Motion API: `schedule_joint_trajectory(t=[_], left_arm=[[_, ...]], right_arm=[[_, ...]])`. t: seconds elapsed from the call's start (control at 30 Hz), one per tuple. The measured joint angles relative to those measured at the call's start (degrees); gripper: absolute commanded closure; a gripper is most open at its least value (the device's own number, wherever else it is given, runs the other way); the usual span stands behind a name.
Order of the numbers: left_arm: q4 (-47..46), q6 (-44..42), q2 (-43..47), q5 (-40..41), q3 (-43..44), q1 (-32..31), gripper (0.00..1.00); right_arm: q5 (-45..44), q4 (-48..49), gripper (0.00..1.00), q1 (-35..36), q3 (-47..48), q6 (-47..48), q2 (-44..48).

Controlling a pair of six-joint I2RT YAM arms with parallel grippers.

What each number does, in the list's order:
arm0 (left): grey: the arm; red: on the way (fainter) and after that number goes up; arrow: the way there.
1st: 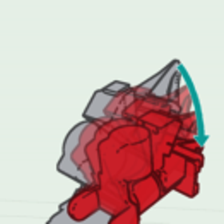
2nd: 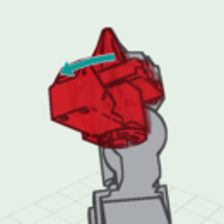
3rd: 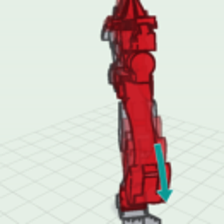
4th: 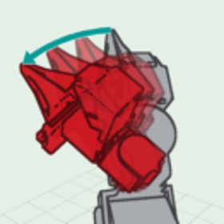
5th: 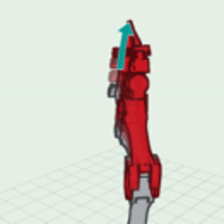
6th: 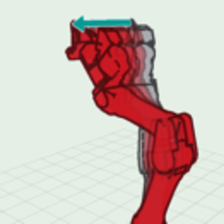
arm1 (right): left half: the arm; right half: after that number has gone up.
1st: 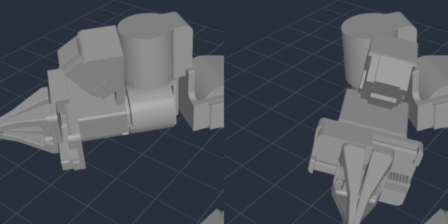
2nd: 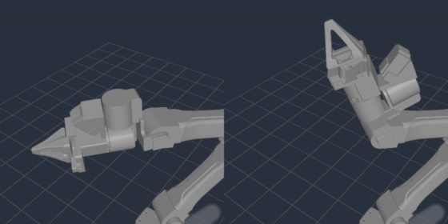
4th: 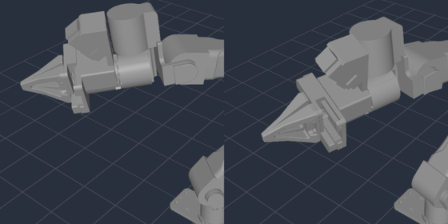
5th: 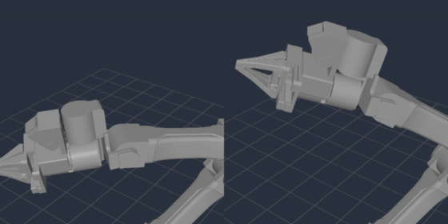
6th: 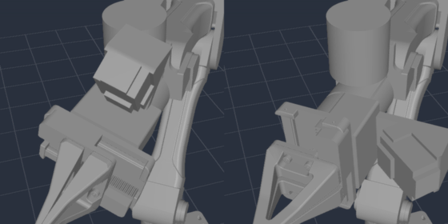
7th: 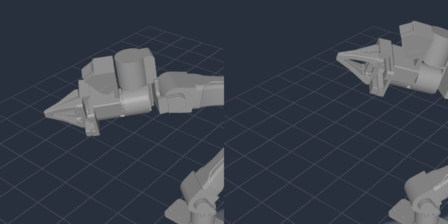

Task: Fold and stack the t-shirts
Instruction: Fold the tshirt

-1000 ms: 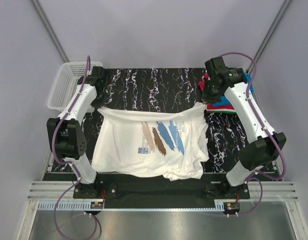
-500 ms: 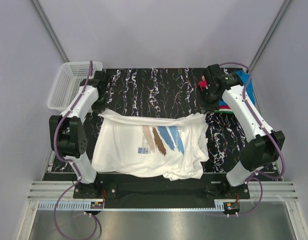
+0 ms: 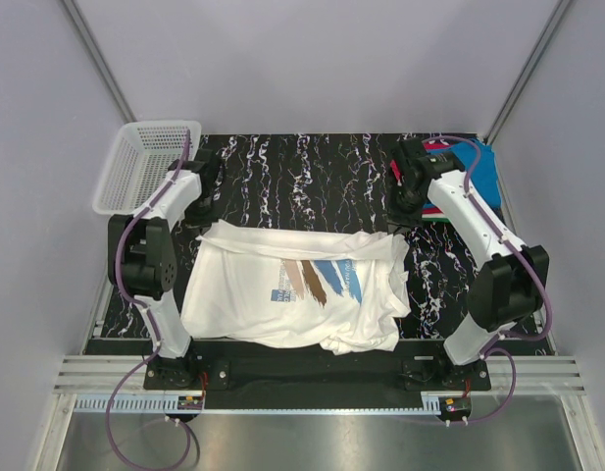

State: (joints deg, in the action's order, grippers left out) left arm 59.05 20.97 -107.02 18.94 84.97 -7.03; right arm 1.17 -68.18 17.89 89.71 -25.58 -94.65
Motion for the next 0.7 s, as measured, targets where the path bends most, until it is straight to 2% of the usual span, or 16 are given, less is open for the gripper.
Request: schedule_joint_trajectory(t=[0.7], left_arm=[[1.73,1.09,-0.83,2.08,-4.04,-2.8,1.0]], right_arm=[[0.04,1.05,1.0,0.02,-4.9,-0.83,-1.22]])
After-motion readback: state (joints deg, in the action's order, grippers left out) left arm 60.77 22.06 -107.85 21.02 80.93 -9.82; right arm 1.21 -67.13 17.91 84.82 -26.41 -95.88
